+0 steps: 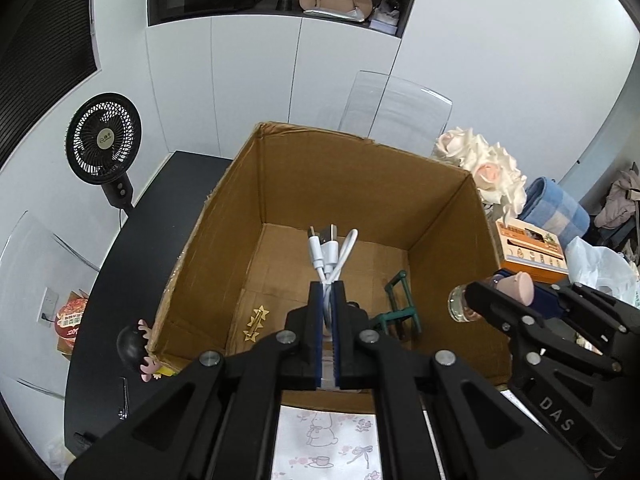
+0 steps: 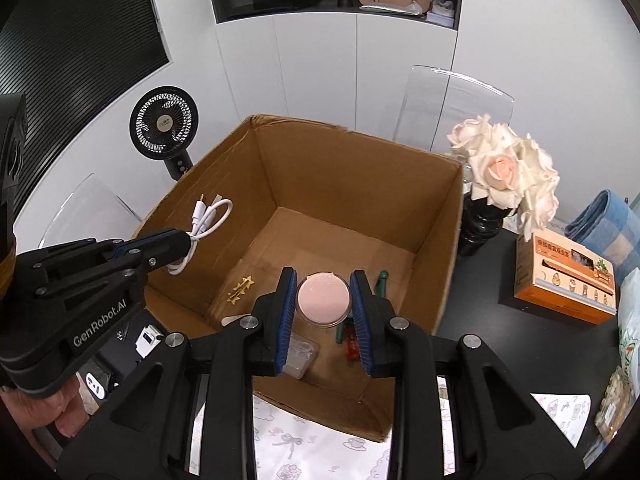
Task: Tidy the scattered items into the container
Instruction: 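Open both tools to drop the white cable and pink compact into the box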
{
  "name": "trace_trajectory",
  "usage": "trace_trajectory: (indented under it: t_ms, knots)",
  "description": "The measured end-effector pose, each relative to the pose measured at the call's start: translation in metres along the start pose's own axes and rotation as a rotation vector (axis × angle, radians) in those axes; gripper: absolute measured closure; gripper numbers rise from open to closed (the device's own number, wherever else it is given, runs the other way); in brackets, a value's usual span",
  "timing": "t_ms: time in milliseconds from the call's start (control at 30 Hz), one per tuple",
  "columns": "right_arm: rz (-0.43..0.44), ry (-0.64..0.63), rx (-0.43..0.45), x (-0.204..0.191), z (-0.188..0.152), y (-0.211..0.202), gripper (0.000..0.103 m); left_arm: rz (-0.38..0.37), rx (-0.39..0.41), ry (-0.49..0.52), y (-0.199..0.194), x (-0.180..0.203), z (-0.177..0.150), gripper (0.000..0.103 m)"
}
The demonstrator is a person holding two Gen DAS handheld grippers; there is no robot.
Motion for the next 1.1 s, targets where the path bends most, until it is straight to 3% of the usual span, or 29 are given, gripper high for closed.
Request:
trace_trajectory:
  t_ms: [767,867,967,1100]
  knots:
    - [0.014,-0.001,-0.007,-0.003,0.006,0.004,0.075,-0.003,-0.004,0.012,0.003,0.001,0.006,0.099]
    - [0.018,-0.001,-0.007,-0.001,0.006,0.003,0.075,-0.014,-0.009,0.011,0.003,0.000,0.006,0.099]
    - [0.083,0.031,-0.018,0.006,0.005,0.002,0.075,-0.029,-0.015,0.007,0.002,-0.001,0.006,0.099]
    - [0.099,0.047,-0.020,0.016,0.008,-0.001,0.075,-0.094,-0.040,-0.030,0.003,-0.005,0.008,0.099]
Point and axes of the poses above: each gripper's, at about its wrist camera, not at the fingertips, and y roughly the way its jaws point, x to its right, z to its top, the point moved 5 cm from there along y, roughly the way its jaws point, and after that the axes turned 4 degrees about -x, right-handed, at the moved point
